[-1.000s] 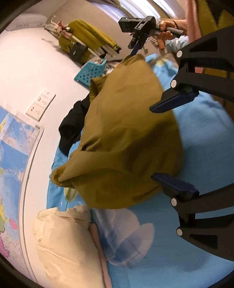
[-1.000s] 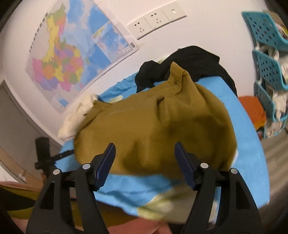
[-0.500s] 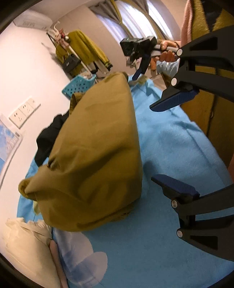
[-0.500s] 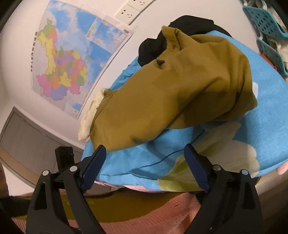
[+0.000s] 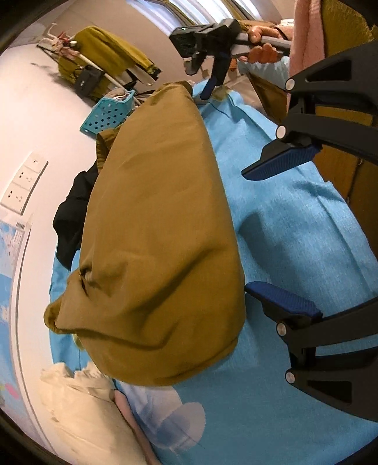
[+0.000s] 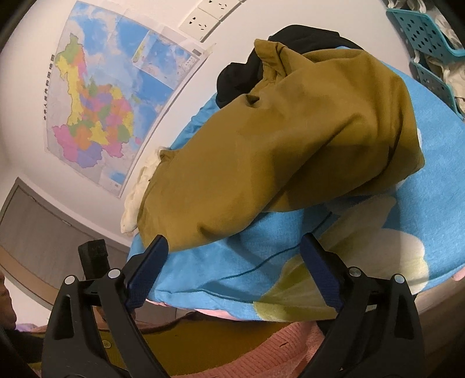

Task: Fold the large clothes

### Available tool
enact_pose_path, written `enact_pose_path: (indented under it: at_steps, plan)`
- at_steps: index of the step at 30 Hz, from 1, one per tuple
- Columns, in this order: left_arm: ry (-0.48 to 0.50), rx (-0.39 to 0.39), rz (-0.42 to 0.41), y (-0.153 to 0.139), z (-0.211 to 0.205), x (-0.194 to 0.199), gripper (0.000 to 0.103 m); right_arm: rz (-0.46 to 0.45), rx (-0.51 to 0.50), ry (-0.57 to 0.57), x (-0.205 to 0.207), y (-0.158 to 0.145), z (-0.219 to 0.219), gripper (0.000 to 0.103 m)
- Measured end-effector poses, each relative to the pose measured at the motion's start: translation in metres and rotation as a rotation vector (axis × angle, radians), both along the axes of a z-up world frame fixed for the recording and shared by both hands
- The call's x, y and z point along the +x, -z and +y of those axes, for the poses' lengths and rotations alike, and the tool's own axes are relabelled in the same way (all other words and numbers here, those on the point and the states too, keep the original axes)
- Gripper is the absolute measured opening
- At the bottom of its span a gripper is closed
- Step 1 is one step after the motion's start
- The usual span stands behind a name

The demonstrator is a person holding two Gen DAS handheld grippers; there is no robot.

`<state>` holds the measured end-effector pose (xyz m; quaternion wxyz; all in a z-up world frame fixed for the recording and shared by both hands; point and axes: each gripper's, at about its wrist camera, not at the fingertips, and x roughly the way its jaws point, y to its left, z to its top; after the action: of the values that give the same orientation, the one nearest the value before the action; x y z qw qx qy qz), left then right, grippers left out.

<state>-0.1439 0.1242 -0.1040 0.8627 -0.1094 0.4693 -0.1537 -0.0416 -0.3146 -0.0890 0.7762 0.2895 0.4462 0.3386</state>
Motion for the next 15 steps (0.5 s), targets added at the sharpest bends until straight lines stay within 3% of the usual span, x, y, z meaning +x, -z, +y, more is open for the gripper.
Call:
enact_pose_path:
  at_steps: [8,15]
  plan:
    - [0.01,0.011,-0.005,0.003,-0.007,0.002,0.069,0.017,0.005,-0.001,0.001,0.003,0.005,0.094]
    - [0.008,-0.117,0.035,0.01,0.005,0.008,0.077,0.033,0.004,0.034,0.009,0.003,0.01,0.099]
